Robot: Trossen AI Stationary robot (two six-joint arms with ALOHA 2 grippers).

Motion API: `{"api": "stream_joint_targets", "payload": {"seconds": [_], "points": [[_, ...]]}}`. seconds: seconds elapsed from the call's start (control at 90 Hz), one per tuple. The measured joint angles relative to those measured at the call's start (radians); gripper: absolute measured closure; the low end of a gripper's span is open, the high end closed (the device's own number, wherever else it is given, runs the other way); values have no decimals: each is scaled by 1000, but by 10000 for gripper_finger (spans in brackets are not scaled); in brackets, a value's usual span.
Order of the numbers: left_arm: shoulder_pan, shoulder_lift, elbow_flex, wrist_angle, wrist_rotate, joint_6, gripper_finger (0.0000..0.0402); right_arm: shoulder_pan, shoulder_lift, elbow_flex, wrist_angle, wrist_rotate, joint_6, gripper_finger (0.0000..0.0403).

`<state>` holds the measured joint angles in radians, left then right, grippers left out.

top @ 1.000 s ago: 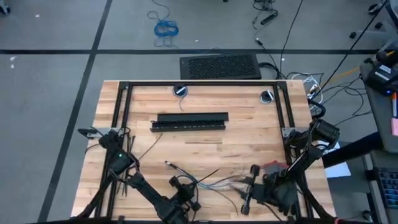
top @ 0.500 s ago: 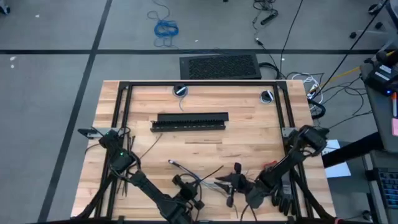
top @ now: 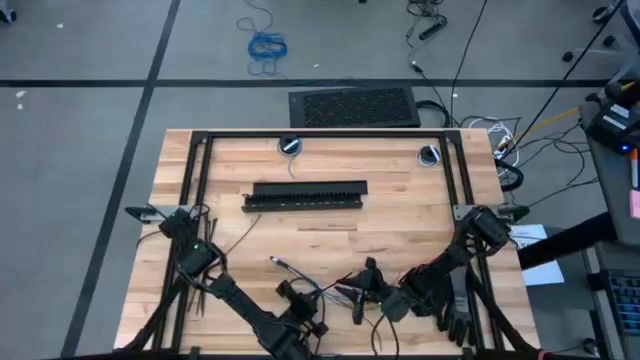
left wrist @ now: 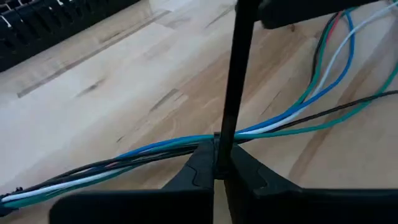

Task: Ziptie cables
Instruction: Wrap the cable wires with zip tie

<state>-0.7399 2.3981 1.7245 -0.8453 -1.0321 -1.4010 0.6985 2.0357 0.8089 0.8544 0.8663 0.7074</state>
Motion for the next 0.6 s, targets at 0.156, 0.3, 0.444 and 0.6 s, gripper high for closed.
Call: {"api": "stream_joint_targets", "payload": {"seconds": [0.156,0.3,0.444,0.6], "points": [[1,0,0,2,4,-6,386,18,5,0,11,155,38,323],[1,0,0,3,4,-6,386,-13,5,0,69,111,10,323],[1,0,0,7,4,-5,386,-33,5,0,210,27,-124,323],[1,0,0,7,7,2,385,-36,5,1,380,-55,-248,323]]}}
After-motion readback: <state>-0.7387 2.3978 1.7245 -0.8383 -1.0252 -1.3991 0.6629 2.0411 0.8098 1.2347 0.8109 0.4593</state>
